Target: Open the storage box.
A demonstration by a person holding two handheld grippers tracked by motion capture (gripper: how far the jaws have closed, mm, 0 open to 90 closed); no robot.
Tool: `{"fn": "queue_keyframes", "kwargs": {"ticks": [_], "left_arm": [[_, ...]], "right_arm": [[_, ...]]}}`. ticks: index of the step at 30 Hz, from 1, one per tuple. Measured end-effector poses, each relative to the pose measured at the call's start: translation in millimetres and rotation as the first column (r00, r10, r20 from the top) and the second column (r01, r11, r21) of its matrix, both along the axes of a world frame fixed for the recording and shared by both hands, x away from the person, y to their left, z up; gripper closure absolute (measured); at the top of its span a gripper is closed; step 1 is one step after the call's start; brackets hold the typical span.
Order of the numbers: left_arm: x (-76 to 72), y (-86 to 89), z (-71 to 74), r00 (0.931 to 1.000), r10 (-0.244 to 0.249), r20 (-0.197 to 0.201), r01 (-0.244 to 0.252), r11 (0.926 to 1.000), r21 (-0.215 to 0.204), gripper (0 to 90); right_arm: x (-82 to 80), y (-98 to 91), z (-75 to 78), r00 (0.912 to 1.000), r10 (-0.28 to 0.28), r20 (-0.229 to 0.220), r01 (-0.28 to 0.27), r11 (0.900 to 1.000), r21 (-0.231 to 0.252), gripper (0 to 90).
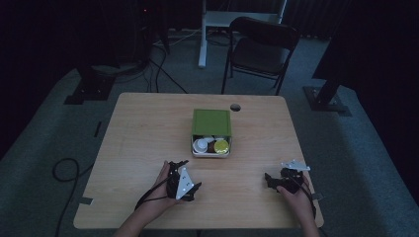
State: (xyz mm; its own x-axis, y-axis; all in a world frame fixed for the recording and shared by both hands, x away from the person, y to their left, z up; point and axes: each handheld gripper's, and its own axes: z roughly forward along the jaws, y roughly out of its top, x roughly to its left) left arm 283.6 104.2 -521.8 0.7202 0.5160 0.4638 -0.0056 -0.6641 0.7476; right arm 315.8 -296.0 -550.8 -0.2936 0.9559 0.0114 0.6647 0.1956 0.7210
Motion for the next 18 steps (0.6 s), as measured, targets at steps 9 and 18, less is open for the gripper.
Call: {"fn": "queue_keyframes", "kwargs": {"ticks": [9, 18], "left_arm": [[8.5, -14.7, 3.0, 0.9967, -0.03, 0.076, 0.029, 0.9996, 0.007, 17.6], [18.3, -27.9, -1.6, 0.9899, -0.071, 0.123, 0.058, 0.9929, 0.103, 17.9]], "right_arm": [[0.0, 0.0, 0.0, 1.0, 0.0, 0.0, 0.0, 1.0, 0.0, 10.3], [0.0, 0.0, 0.0, 1.0, 0.0, 0.0, 0.0, 1.0, 0.0, 10.3]]}}
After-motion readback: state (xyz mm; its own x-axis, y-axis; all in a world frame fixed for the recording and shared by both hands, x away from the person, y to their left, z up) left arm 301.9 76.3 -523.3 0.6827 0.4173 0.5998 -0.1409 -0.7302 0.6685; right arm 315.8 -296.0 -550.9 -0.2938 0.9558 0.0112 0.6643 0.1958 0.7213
